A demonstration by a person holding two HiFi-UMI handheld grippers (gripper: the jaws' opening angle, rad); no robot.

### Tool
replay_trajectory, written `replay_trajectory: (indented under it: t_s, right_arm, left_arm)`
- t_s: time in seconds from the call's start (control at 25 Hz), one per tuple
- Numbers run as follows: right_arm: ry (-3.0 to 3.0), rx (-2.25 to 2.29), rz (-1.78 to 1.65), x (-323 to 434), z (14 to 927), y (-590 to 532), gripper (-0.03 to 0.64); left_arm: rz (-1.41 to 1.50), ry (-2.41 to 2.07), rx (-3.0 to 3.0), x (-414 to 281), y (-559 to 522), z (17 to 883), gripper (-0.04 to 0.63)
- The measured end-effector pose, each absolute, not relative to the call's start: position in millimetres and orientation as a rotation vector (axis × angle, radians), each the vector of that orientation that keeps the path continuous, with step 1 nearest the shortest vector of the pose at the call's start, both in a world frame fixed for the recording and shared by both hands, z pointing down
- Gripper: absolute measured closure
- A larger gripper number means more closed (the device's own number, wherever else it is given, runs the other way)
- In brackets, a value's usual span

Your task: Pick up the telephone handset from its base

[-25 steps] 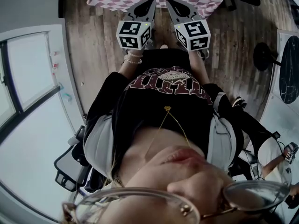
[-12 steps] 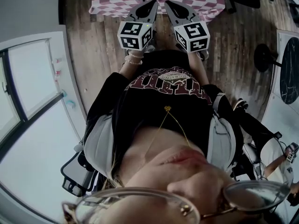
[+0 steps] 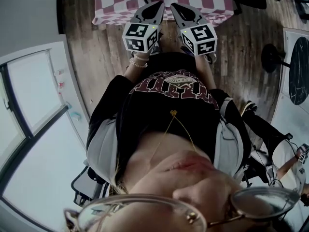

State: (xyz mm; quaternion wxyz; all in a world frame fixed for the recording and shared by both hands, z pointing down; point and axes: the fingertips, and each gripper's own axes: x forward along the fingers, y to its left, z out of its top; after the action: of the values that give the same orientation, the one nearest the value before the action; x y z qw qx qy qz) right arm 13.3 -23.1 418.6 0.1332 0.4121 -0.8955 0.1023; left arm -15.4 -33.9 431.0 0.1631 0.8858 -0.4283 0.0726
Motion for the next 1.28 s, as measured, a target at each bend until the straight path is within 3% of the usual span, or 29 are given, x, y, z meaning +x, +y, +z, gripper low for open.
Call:
replay_trajectory:
  t_s: [1.28]
  right_arm:
    - [-2.517,1.252,0.339,8,433,-117,0.598]
  left_arm:
    - [0.275,-1.178,2.519,-38,-120,447,0.584]
